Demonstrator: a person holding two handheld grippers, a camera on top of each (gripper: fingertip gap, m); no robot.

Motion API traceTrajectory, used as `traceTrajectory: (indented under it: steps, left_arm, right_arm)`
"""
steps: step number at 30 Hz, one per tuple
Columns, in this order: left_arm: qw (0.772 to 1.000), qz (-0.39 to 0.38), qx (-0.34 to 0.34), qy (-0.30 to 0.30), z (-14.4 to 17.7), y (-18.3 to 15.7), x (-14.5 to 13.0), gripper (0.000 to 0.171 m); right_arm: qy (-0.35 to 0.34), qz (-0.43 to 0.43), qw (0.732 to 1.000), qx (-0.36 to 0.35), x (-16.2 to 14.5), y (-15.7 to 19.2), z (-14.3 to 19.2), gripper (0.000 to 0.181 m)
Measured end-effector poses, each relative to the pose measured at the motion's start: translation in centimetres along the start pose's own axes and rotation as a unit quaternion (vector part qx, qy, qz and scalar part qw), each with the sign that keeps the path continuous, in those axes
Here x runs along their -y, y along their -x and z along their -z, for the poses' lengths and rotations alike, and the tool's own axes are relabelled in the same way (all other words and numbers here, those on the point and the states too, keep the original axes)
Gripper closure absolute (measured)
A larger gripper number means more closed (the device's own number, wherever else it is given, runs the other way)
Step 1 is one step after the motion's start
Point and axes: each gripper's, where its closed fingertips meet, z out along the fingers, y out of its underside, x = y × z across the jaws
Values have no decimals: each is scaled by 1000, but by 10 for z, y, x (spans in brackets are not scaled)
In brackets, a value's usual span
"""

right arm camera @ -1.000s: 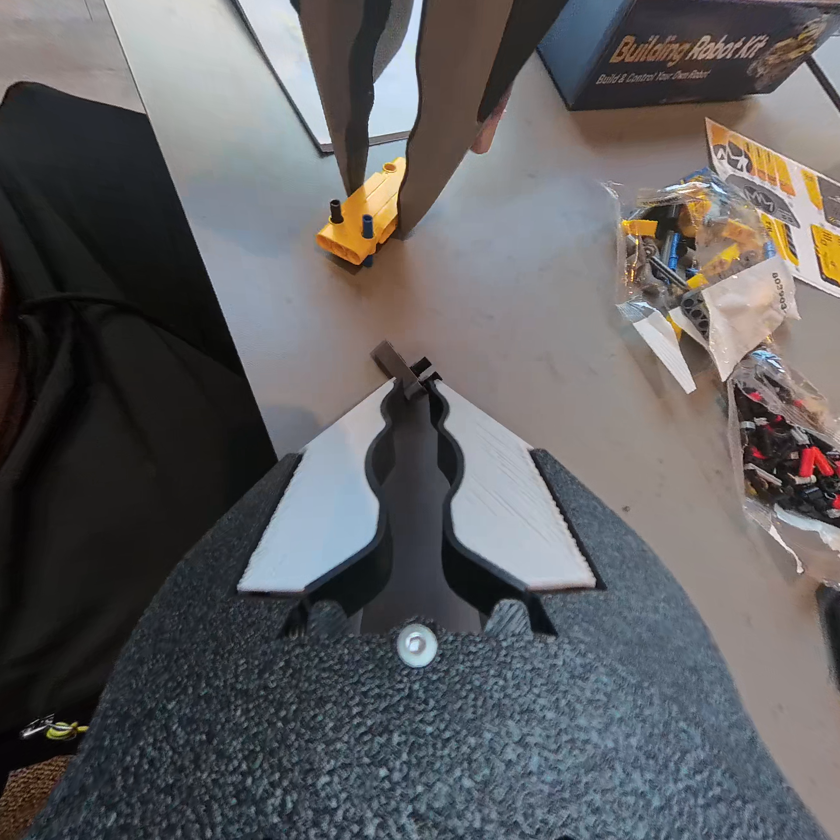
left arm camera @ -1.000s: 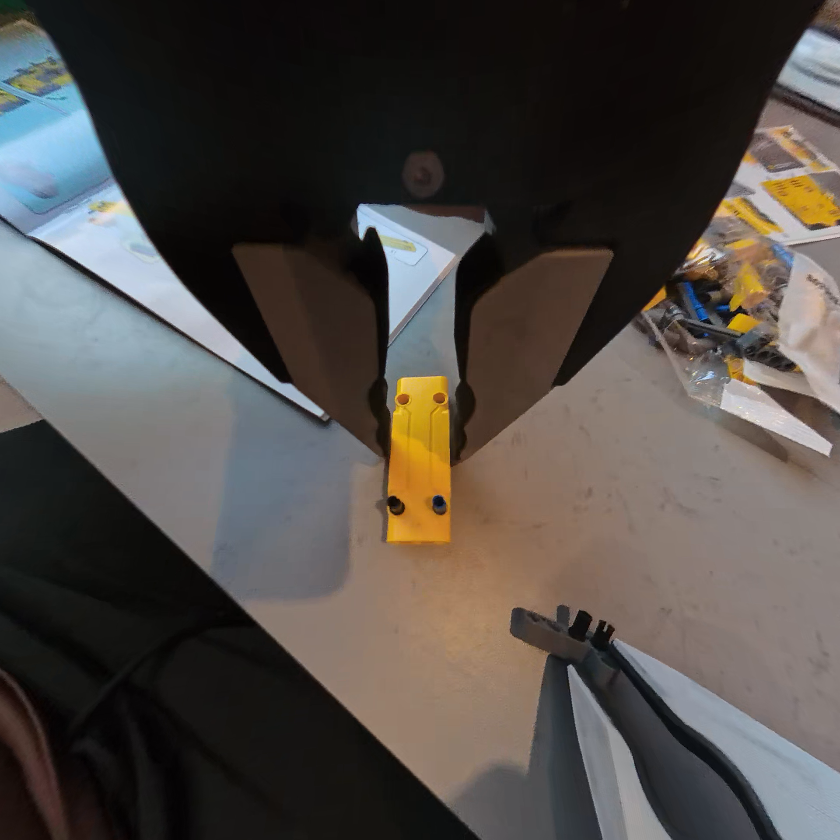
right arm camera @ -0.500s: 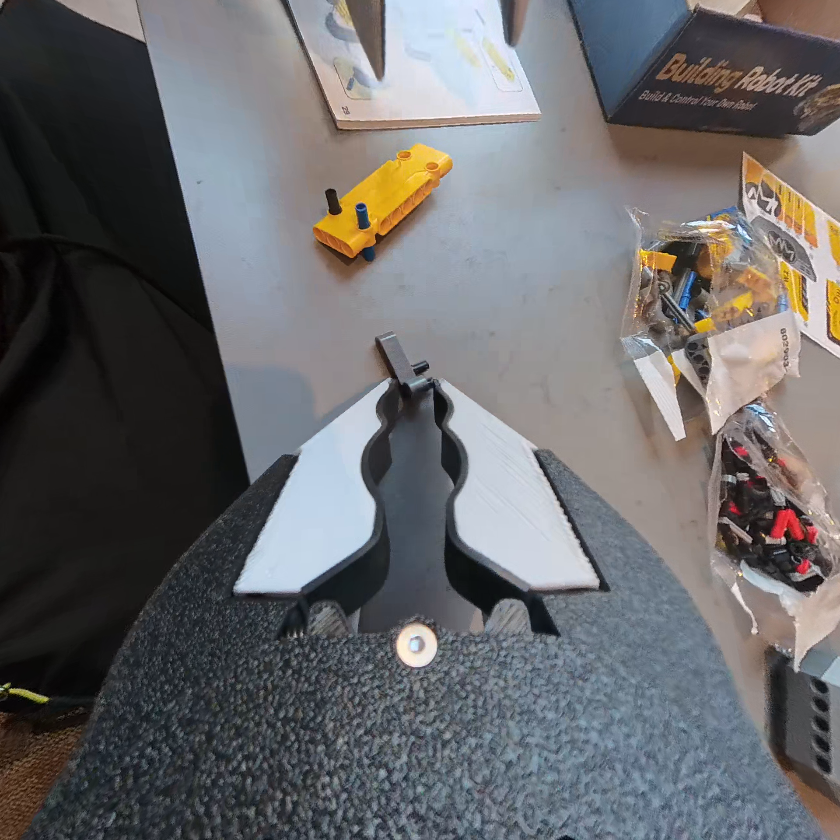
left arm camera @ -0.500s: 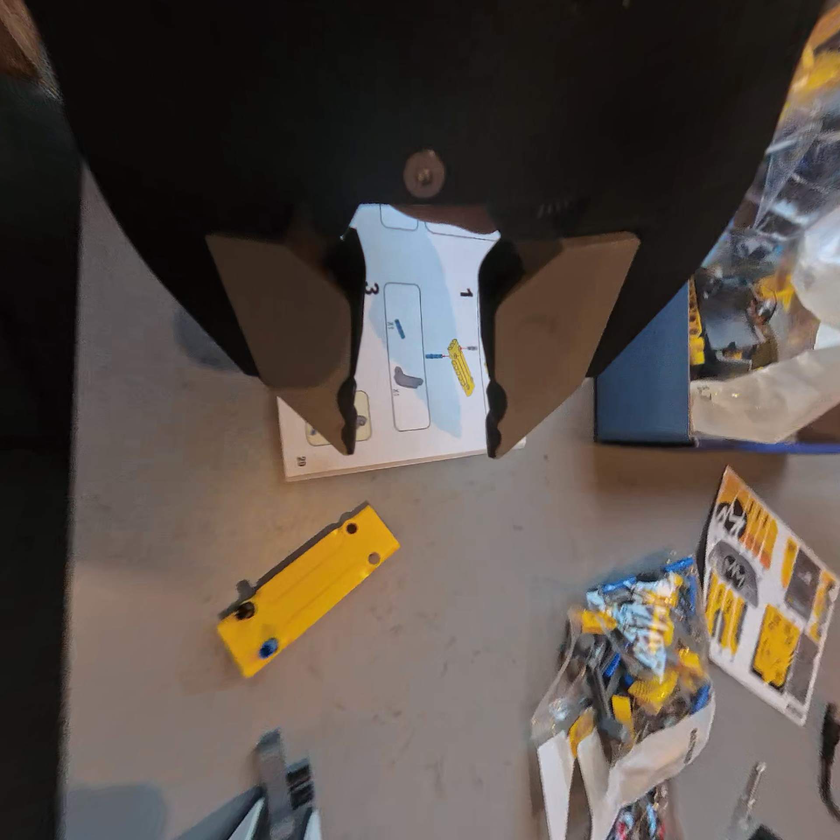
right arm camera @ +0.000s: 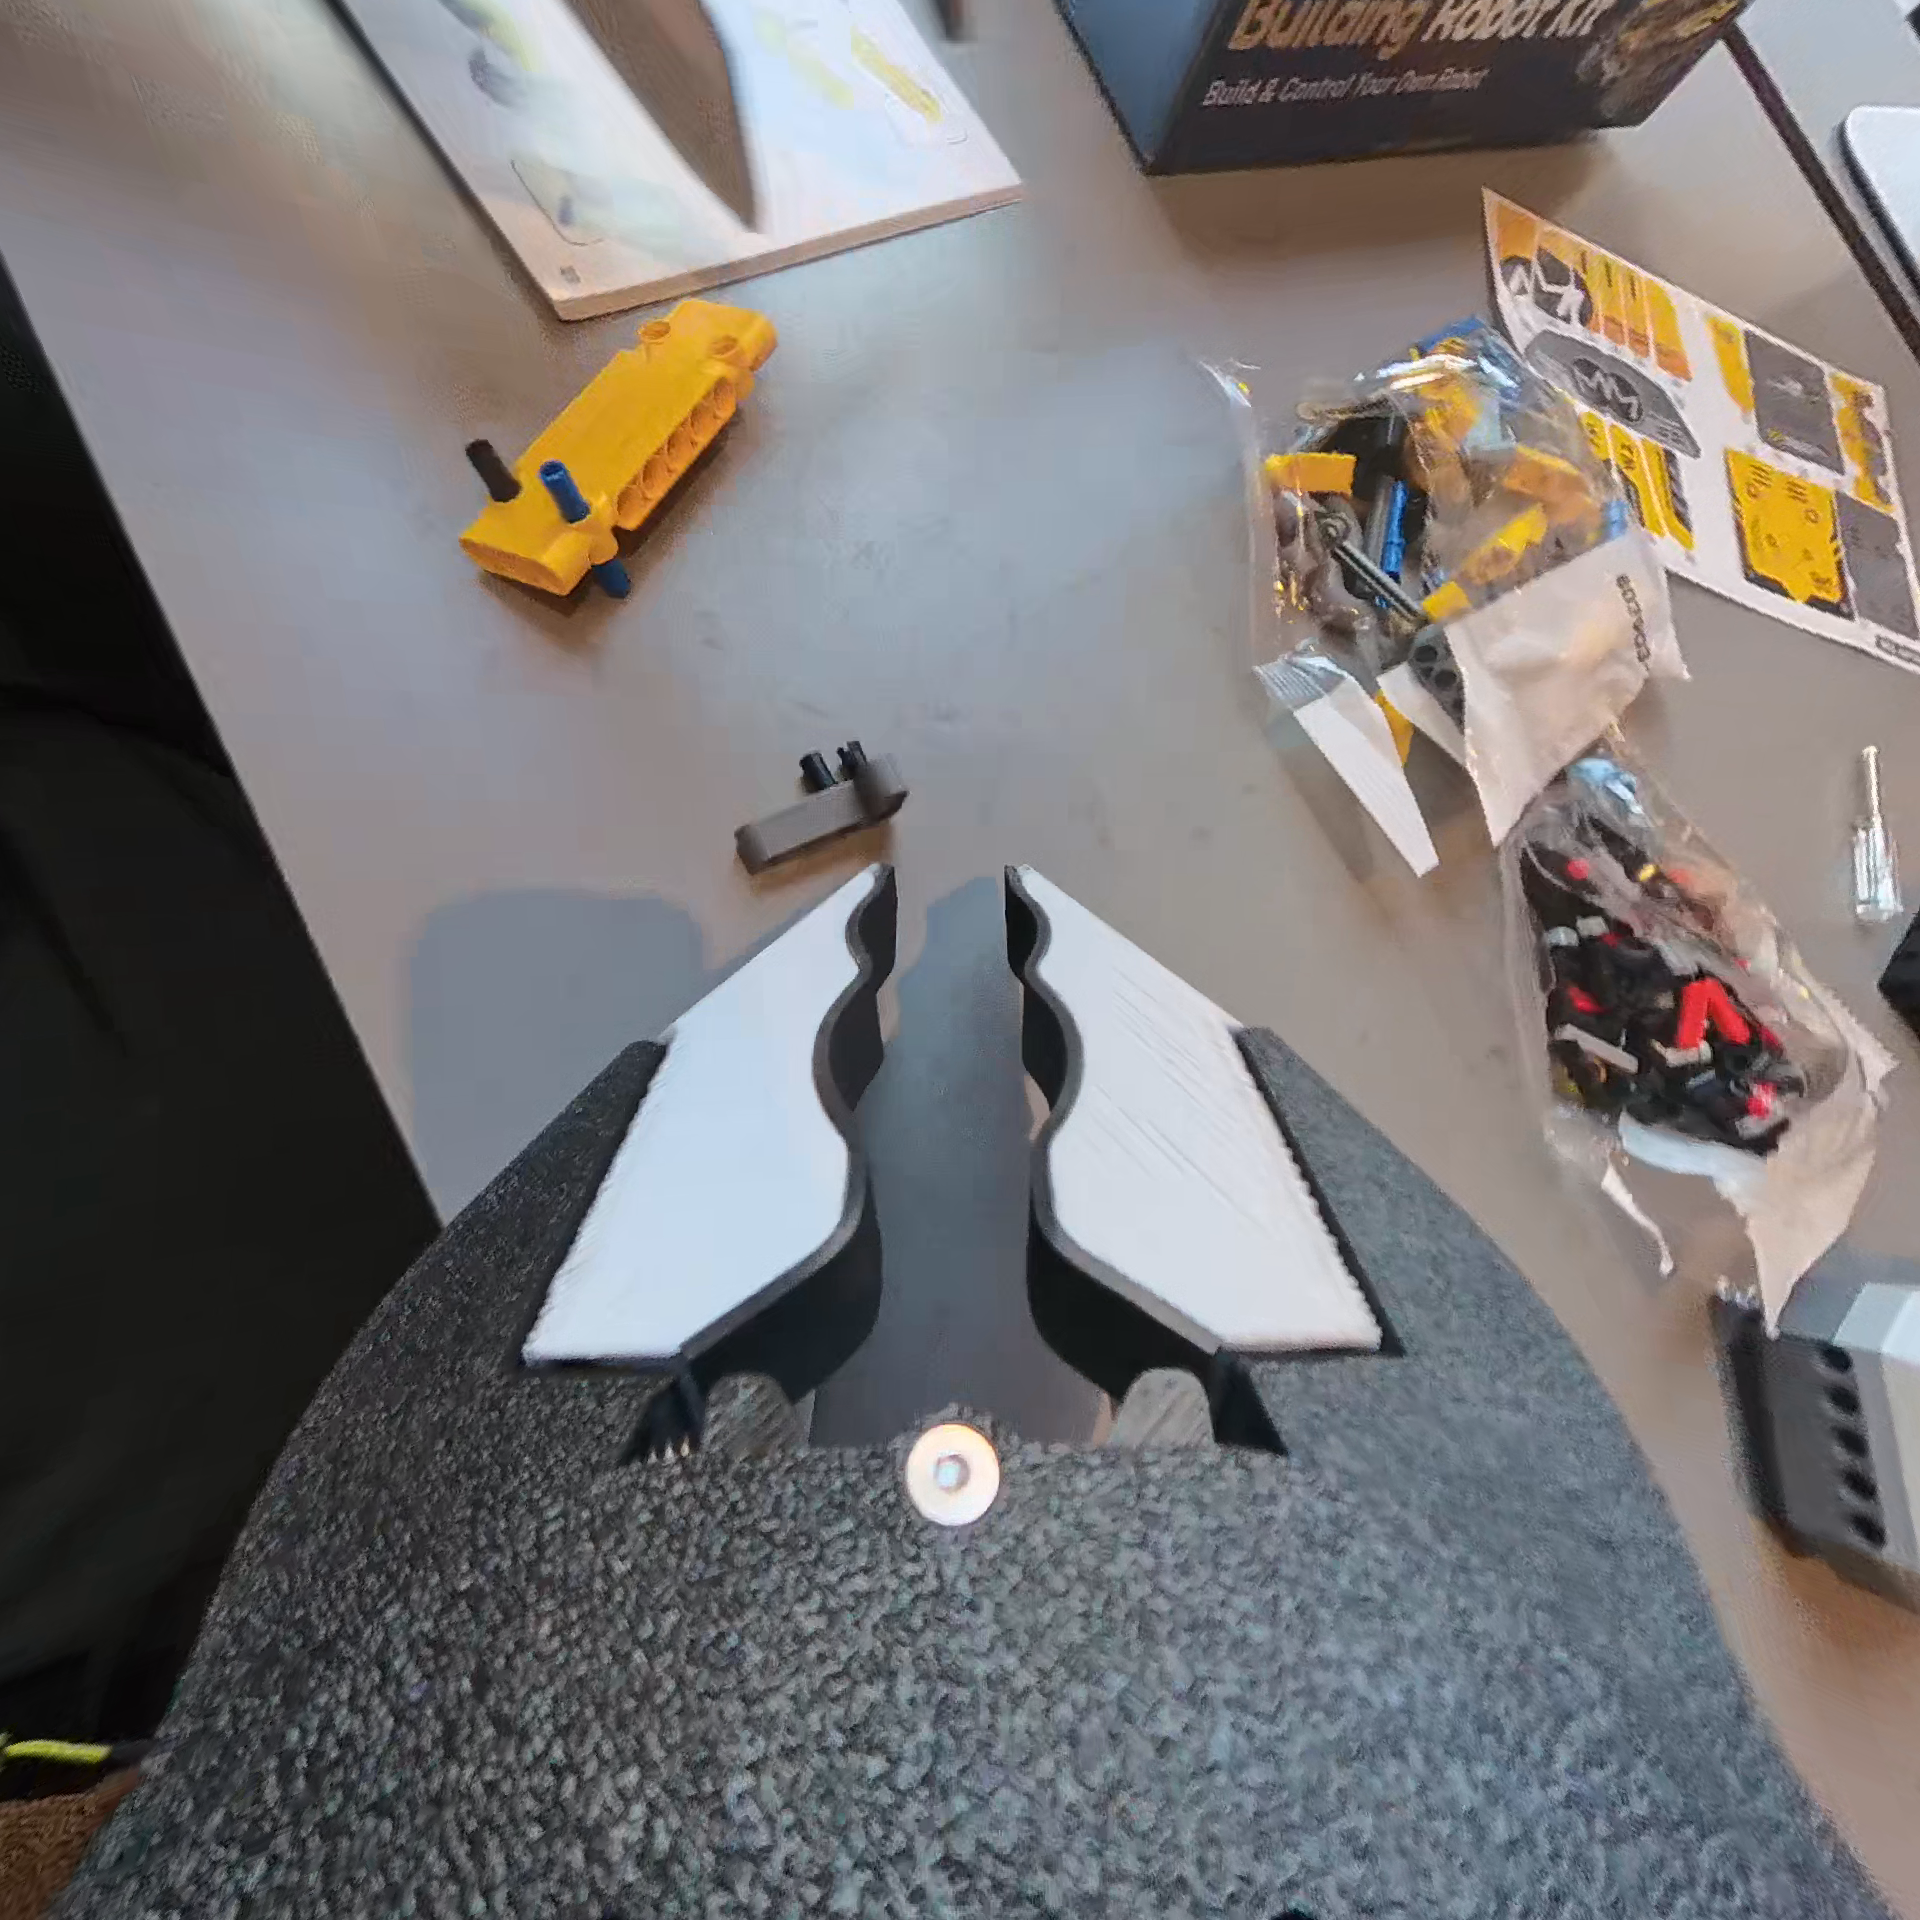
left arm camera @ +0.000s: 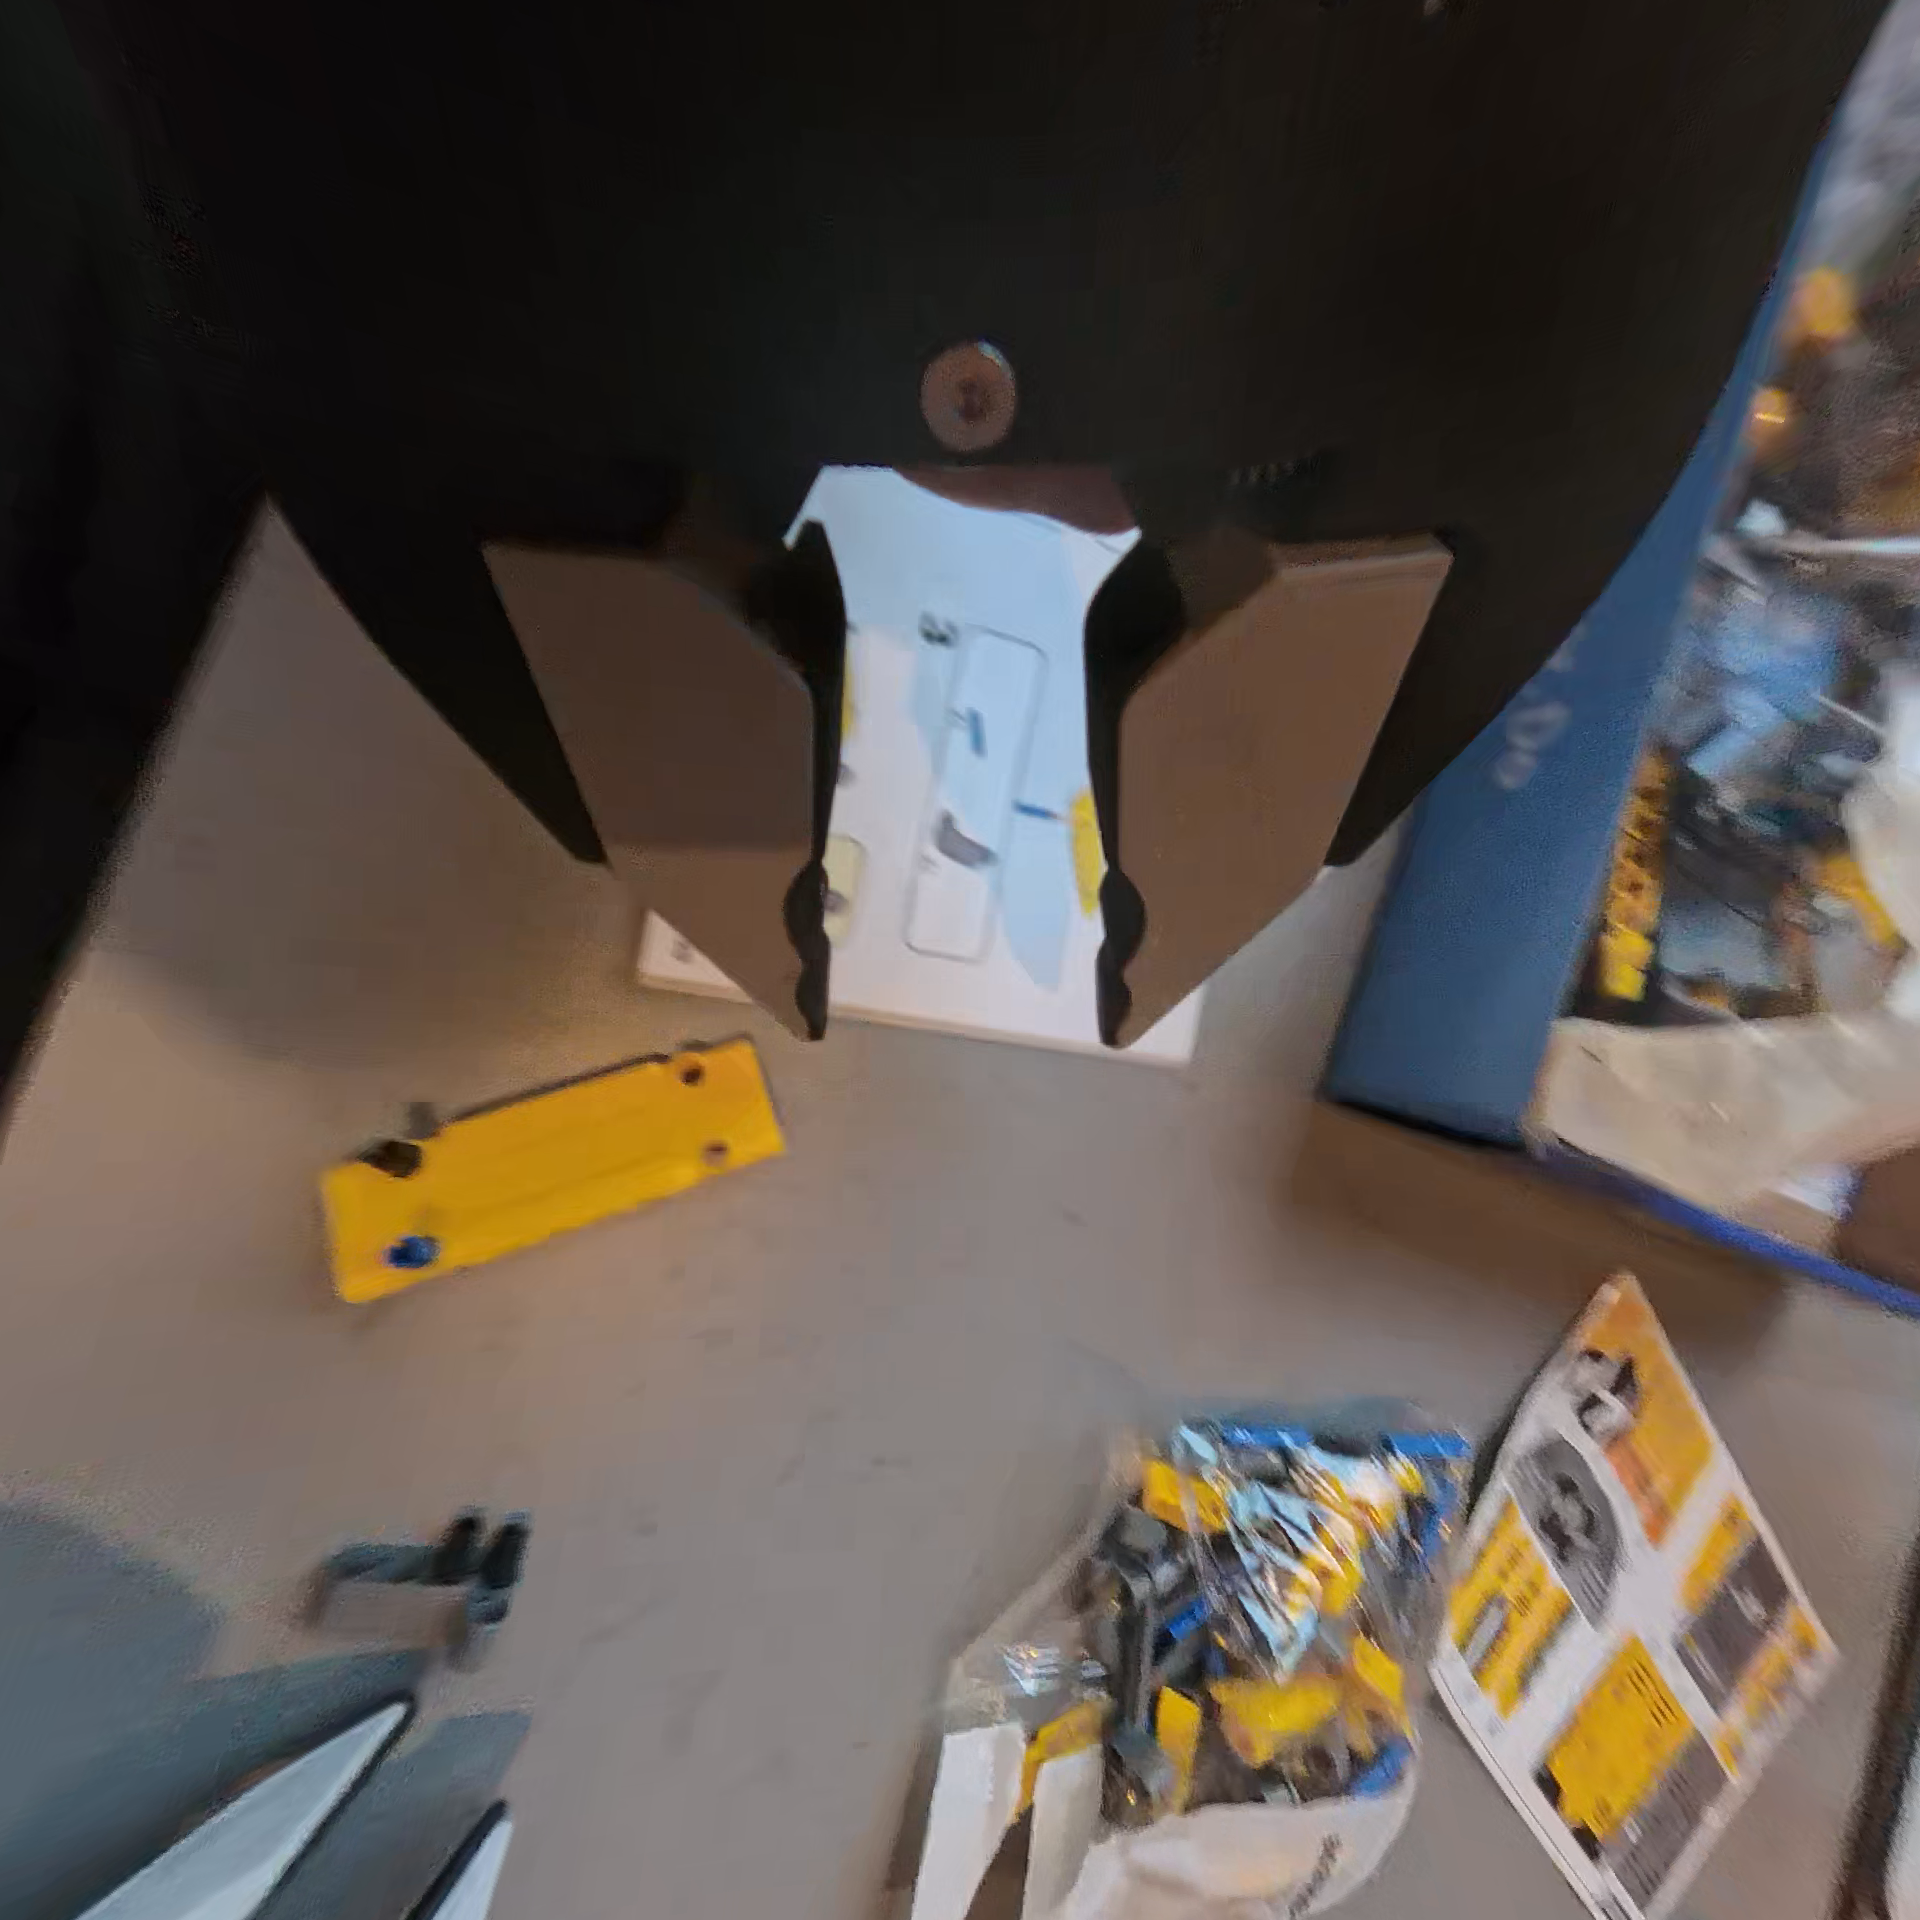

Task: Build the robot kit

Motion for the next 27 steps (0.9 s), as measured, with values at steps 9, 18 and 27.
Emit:
traceTrajectory:
  steps: [9,18,27]
  left_arm:
    - [995,32,-89,-19,-3,-55,-4,150]
    - [994,44,-69,-68,-13,-40,16,149]
    - [987,48,-133,-75,-7,-72,10,89]
  right_arm:
    - [-66,-19,990,120,44,56,7,151]
    - [-50,-3,987,154,47,79,-8,162]
    - [-62,-77,990,99,13,9,20,138]
